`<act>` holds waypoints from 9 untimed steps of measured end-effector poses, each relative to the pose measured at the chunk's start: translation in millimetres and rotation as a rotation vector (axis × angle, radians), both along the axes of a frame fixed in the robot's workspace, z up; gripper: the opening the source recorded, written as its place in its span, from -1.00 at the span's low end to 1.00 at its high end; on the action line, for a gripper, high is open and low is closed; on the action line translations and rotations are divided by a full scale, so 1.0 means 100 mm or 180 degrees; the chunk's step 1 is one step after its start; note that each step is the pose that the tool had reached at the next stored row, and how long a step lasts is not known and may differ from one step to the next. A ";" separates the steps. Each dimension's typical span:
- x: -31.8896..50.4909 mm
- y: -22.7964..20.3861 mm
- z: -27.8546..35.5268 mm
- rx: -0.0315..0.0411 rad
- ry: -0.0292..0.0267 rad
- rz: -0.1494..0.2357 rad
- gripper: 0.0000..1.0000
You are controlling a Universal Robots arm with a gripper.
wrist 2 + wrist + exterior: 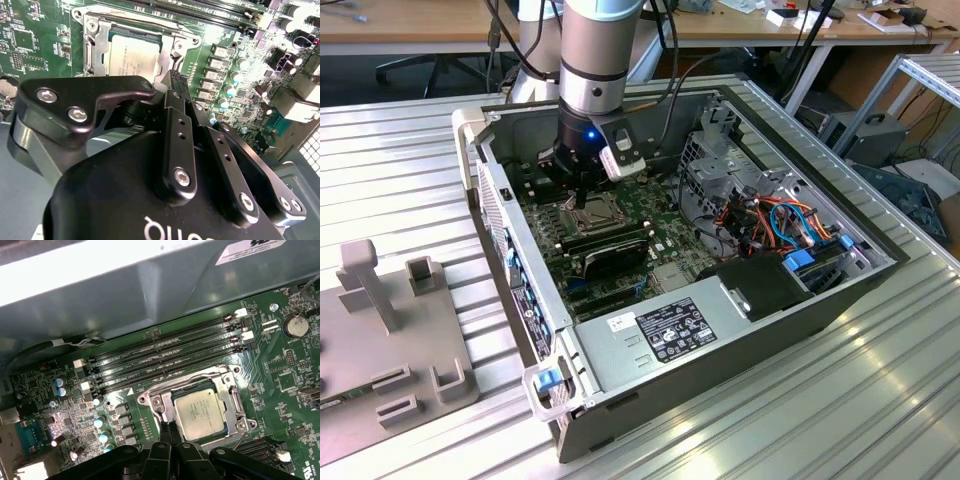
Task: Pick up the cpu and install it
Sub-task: 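Install the first cpu locking lever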
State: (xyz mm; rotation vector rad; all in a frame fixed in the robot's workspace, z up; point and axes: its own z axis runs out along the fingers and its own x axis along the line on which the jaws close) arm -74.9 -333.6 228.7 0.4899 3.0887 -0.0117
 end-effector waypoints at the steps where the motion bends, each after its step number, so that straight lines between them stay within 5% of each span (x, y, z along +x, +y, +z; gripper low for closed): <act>1: 0.000 0.000 0.000 0.0000 0.0000 0.0000 -0.79; 9: 0.000 0.000 0.000 0.0000 0.0000 0.0003 -0.79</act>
